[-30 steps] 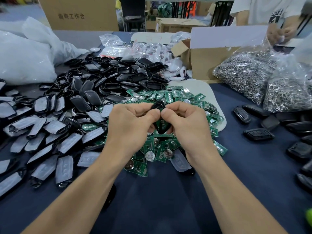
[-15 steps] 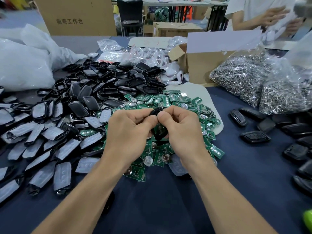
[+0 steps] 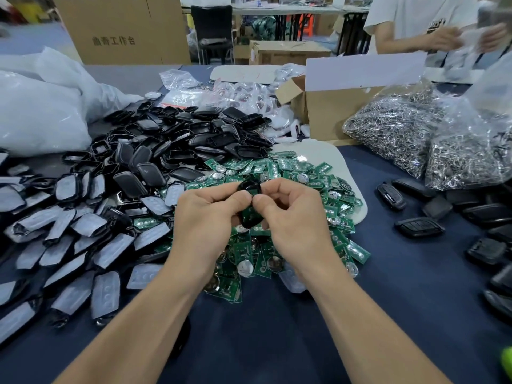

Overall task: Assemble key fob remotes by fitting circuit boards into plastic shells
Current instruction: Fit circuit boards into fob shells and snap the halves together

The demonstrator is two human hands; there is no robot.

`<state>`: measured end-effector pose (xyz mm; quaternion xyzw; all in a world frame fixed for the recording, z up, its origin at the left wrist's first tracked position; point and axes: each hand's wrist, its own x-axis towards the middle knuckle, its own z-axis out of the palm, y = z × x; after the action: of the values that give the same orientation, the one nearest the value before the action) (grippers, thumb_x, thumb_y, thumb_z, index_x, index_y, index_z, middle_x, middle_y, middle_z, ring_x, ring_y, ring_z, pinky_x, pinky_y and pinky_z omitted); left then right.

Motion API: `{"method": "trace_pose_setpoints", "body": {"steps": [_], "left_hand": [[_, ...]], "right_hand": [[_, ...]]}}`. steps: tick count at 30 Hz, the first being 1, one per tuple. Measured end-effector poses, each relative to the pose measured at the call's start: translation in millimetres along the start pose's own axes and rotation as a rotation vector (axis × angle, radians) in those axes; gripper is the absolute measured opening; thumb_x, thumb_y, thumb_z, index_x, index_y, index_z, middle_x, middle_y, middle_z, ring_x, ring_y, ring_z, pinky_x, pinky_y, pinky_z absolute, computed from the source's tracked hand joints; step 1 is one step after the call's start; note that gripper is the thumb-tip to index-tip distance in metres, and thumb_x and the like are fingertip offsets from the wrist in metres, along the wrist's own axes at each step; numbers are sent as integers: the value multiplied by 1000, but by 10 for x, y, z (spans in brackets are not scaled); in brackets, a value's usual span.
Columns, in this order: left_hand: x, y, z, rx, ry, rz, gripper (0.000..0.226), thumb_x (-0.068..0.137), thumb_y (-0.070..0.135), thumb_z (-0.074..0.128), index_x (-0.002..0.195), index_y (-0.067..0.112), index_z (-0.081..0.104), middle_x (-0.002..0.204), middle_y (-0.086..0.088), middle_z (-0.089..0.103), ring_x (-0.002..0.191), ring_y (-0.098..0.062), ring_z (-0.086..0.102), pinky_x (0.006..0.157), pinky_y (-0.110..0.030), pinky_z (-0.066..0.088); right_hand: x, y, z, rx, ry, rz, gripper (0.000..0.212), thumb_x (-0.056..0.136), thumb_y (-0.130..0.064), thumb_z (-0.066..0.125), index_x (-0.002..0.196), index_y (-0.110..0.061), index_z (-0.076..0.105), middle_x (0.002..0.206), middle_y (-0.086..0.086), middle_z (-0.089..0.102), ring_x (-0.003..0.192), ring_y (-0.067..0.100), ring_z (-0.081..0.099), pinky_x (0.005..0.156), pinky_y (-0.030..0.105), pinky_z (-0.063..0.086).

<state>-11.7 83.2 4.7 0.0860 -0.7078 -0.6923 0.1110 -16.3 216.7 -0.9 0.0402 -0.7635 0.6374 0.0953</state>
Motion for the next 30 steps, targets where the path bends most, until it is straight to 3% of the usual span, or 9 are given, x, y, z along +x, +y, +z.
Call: {"method": "trace_pose_setpoints", "body": {"steps": [5, 8, 10, 12, 14, 17, 21, 26, 30], "left_hand": [[-13, 85, -11, 66, 52, 31, 38, 87, 10, 79, 68, 43, 80, 80, -6, 79, 73, -23, 71, 74, -53, 62], [87, 238, -211, -54, 162, 54, 37, 90, 5, 74, 67, 33, 82, 75, 2, 79, 70, -11, 74, 67, -34, 64], [206, 317, -427, -167, 284, 36, 41, 92, 1, 71, 60, 26, 80, 64, 9, 75, 60, -4, 71, 63, -22, 59], [325, 358, -622, -259, 417, 7, 28, 92, -1, 70, 70, 16, 76, 66, 6, 74, 62, -8, 71, 71, -29, 63], [420, 357, -749, -310, 488, -33, 16, 94, 2, 69, 90, 17, 69, 87, -5, 75, 80, -20, 75, 82, -44, 65], [494, 329, -860, -329, 496, -50, 14, 97, 3, 67, 93, 16, 65, 101, -18, 73, 98, -36, 75, 71, -42, 66], [504, 329, -887, -298, 539, -1, 15, 91, 1, 71, 85, 14, 67, 88, -13, 71, 72, -27, 70, 56, -31, 60], [539, 292, -890, -338, 572, -23, 12, 89, 0, 71, 85, 11, 68, 84, -13, 70, 65, -24, 67, 56, -30, 59], [546, 275, -895, -317, 552, -3, 31, 85, -1, 72, 61, 19, 71, 72, -9, 69, 62, -24, 65, 56, -33, 60]], "right_hand": [[-61, -8, 63, -84, 30, -15, 16, 89, -20, 75, 79, -32, 71, 74, -15, 73, 62, 0, 65, 60, 22, 55], [-167, -43, 133, -228, -27, -66, 13, 89, -18, 73, 89, -31, 72, 78, -19, 72, 77, -4, 68, 69, 13, 54], [-243, -69, 228, -327, -108, -120, 16, 90, -16, 71, 92, -32, 69, 78, -20, 67, 75, -7, 65, 64, 9, 50], [-299, -116, 367, -446, -197, -156, 18, 92, -19, 70, 99, -37, 68, 87, -22, 58, 73, -6, 60, 64, 5, 42], [-325, -166, 513, -557, -273, -210, 22, 92, -24, 68, 108, -39, 70, 102, -17, 54, 94, 1, 54, 87, 14, 41], [-354, -212, 664, -696, -345, -316, 27, 91, -23, 64, 117, -28, 73, 114, -4, 68, 113, 21, 48, 108, 39, 39], [-351, -215, 786, -701, -224, -434, 26, 89, -13, 61, 109, -22, 76, 106, -4, 74, 107, 26, 54, 98, 44, 43], [-314, -334, 1066, -920, -451, -540, 28, 83, -20, 66, 110, -27, 71, 110, -5, 66, 107, 24, 50, 94, 35, 28], [-252, -453, 1202, -1018, -476, -572, 20, 85, -20, 59, 104, -21, 66, 106, 2, 65, 103, 29, 52, 83, 37, 25]]}}
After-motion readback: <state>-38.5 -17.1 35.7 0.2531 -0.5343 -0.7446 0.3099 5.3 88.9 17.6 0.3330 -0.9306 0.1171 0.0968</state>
